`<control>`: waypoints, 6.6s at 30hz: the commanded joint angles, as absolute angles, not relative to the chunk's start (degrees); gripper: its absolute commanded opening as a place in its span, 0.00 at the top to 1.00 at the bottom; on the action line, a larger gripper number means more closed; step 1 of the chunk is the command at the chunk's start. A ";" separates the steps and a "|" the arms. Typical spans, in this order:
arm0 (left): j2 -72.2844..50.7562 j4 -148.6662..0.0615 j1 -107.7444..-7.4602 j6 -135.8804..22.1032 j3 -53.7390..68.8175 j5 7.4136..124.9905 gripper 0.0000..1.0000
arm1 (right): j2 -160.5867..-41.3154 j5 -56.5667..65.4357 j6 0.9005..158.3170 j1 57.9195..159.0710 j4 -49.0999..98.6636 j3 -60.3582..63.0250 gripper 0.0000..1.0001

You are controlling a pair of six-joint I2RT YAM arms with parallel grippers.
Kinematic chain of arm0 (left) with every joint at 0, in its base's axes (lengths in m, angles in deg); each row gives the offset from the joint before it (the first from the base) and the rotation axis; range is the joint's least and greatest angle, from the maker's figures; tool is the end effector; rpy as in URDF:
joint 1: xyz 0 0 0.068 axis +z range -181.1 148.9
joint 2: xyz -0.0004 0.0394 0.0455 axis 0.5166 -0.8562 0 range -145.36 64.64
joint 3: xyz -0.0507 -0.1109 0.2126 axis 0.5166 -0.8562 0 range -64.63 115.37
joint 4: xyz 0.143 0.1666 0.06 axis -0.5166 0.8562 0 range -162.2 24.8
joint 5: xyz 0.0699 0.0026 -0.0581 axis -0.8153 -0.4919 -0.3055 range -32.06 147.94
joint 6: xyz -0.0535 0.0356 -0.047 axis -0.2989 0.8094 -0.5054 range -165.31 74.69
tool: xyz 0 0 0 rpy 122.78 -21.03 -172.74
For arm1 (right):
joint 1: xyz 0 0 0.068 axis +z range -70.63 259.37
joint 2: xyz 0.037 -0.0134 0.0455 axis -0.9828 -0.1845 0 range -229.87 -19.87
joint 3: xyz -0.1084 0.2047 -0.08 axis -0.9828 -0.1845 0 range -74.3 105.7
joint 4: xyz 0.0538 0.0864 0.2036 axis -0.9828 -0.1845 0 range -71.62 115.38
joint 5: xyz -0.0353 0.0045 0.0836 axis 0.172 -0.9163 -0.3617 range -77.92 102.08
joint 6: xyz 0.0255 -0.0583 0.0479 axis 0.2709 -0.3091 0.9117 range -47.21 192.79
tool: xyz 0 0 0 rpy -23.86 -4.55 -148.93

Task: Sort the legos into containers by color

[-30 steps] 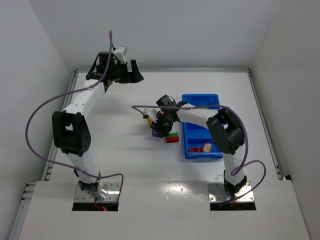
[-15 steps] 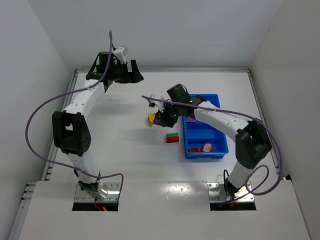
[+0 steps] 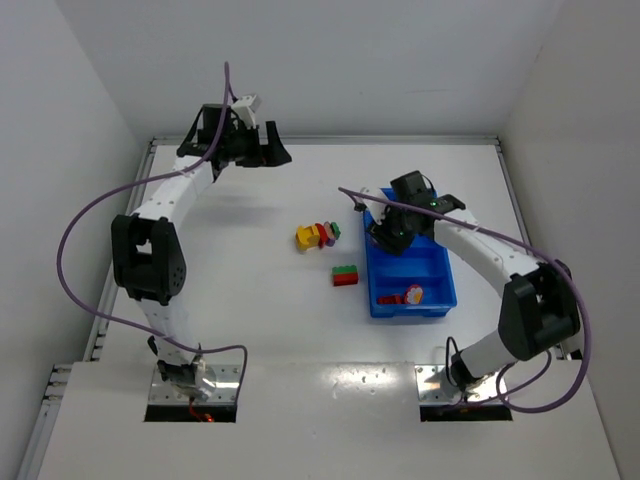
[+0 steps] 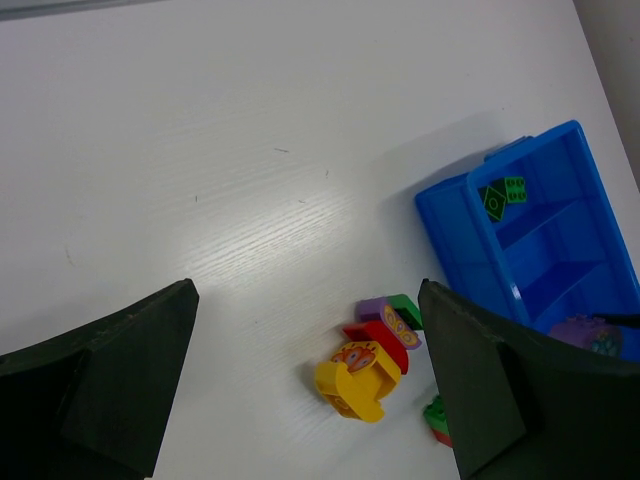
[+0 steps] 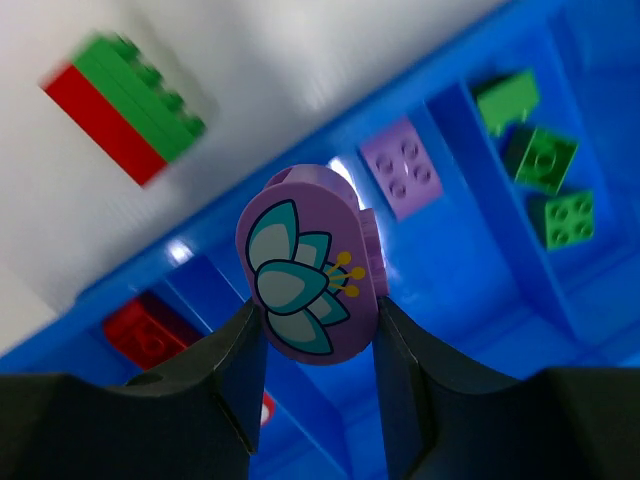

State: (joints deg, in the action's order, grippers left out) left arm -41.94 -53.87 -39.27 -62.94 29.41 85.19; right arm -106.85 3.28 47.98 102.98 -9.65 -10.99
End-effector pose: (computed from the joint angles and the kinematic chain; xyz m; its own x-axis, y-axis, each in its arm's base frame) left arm 0.4109 -0.0906 0.2831 -0.6402 -0.1801 -0.7468 0.3372 0.8076 -0.4839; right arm 0.2672 0.1283 0.1984 -0.5139 -0.6773 -0.5264 -0.7539 0.6494 -0.0995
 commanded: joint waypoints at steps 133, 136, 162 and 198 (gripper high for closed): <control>-48.30 -96.37 -43.06 -103.93 -9.79 101.10 0.48 | -115.05 -11.30 52.40 91.15 -13.73 5.24 0.42; -48.30 -96.37 -43.06 -103.93 -9.26 101.10 0.68 | -115.06 -11.83 52.40 91.15 -13.73 5.24 0.43; -41.97 -87.76 -42.53 -91.89 -1.70 112.70 0.86 | -129.03 -37.15 35.01 100.63 -8.46 19.83 0.38; -43.02 -83.98 -46.74 -88.46 2.78 113.75 0.86 | -125.87 -22.20 30.52 108.46 2.61 9.46 0.46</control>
